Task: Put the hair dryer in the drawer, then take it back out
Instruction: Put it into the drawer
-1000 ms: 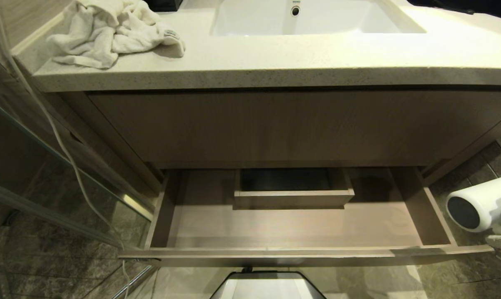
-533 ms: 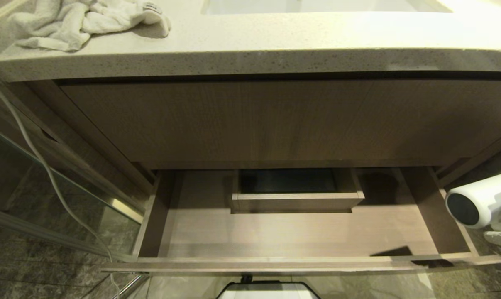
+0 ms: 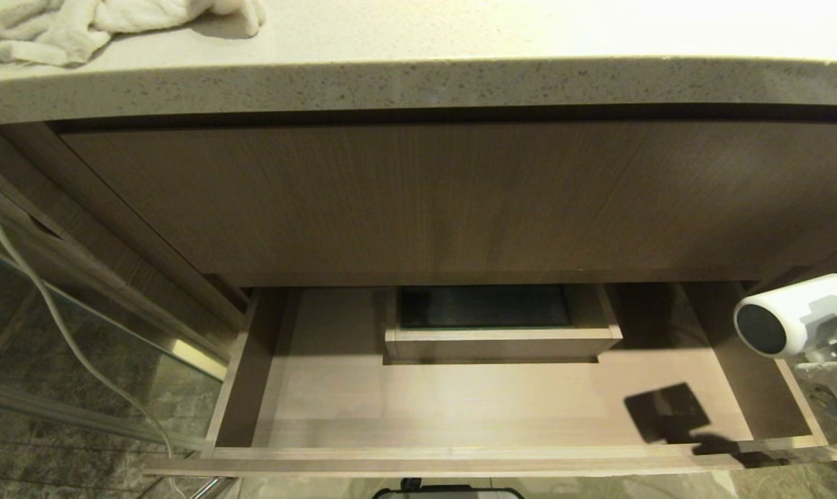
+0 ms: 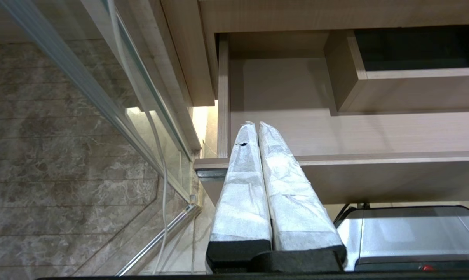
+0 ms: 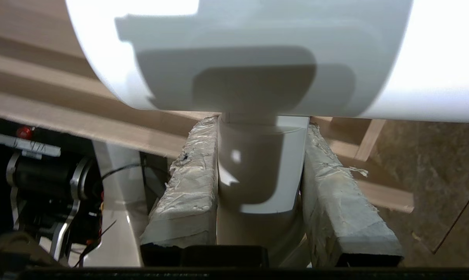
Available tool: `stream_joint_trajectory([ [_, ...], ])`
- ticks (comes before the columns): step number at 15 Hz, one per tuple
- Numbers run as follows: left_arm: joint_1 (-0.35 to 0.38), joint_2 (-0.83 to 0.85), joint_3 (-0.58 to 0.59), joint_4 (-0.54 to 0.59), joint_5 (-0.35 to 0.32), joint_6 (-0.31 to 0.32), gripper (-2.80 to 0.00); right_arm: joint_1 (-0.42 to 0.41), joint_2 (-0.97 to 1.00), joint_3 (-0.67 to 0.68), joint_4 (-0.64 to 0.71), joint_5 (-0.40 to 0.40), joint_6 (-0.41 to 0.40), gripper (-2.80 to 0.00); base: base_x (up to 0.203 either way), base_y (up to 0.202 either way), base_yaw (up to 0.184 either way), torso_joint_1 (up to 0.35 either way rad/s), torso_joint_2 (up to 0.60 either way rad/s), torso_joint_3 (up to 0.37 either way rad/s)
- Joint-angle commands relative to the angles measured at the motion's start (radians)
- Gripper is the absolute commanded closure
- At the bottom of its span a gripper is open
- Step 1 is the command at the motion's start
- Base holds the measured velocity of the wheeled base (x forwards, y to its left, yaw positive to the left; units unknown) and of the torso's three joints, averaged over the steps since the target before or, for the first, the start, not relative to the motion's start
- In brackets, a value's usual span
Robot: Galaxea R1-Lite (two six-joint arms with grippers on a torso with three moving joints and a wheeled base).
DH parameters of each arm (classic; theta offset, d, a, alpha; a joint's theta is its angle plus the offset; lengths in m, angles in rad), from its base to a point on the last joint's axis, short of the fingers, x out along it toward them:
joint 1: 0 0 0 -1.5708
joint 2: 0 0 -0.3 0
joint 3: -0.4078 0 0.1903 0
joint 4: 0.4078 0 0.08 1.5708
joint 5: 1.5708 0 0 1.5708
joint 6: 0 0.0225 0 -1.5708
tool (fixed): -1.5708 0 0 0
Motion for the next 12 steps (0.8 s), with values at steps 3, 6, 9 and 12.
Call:
stream_joint_trajectory([
  [3,0.000,0.001,0.002,0.000,0.000,0.000,0.00,0.001,0.217,-0.117,-0.001,0.009,-0.011,0.00,0.000,0.000,0.000,0.049,0.02,0.043],
  [6,0.000,0.001,0.002,0.000,0.000,0.000,0.00,0.000,0.318,-0.194,-0.002,0.014,-0.034,0.00,0.000,0.000,0.000,0.011,0.00,0.030],
  [9,0.000,0.001,0.002,0.000,0.000,0.001,0.00,-0.007,0.396,-0.245,-0.002,0.020,-0.089,0.00,0.000,0.000,0.000,0.000,0.00,0.000],
  [12,0.000,0.001,0.002,0.000,0.000,0.000,0.00,-0.013,0.463,-0.261,0.000,0.100,-0.214,0.00,0.000,0.000,0.000,0.000,0.00,0.000],
])
